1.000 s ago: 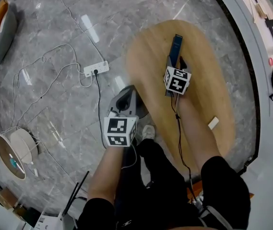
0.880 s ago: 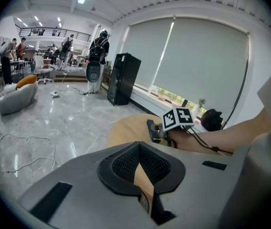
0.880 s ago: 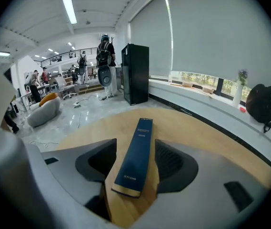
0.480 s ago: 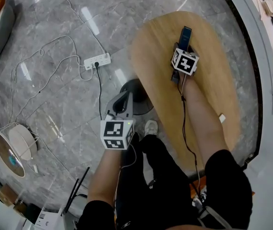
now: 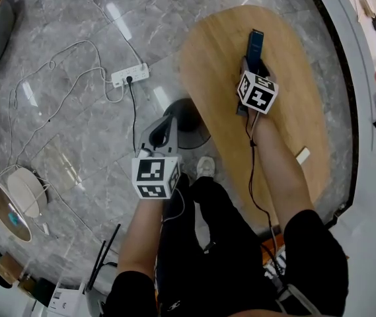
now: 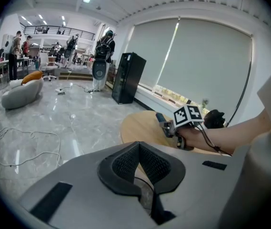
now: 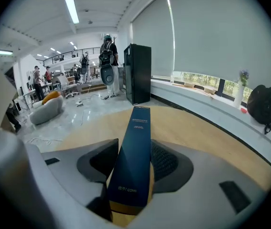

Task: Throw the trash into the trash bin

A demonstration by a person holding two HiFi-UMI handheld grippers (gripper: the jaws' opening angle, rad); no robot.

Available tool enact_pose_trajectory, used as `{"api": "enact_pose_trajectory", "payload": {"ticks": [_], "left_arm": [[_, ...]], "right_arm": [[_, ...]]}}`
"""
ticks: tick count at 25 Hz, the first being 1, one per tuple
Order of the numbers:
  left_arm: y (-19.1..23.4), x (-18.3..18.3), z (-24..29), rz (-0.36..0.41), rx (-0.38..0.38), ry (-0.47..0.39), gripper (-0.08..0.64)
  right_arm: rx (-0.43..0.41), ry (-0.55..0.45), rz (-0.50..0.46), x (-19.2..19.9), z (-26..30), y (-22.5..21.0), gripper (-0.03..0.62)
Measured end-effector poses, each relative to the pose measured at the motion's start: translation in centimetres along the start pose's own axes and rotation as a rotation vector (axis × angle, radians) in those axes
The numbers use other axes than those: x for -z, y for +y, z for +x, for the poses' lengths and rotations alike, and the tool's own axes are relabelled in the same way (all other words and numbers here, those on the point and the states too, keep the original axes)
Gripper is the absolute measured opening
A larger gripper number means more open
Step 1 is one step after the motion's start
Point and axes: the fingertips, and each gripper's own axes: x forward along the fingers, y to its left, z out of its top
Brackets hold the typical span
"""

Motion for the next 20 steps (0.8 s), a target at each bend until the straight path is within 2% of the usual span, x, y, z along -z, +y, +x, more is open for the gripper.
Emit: {"api": "enact_pose_trajectory", "payload": {"ticks": [4, 9, 13, 20], "left_arm": [[1.1, -0.2, -0.6, -0.033, -0.014, -0.023, 0.012], [2.2, 0.2, -2.5, -0.084, -0.045, -0.024, 0.014], [3.4, 0.4, -3.6, -0.087, -0.069, -0.027, 0.014], [4.2, 4.2, -4.7, -0.066, -0.059, 0.029, 0.012]], "right_arm": [[-0.062, -0.063, -0.016, -1.1, -5.1, 2.4, 0.215], [-0.105, -0.061, 0.009, 0.1, -12.5, 3.8, 0.215], [-0.137, -0.055, 0.005, 1.6, -17.1, 5.6, 0.215], [-0.232, -0.029, 0.032, 5.1, -22.4, 11.7, 0.215]]}}
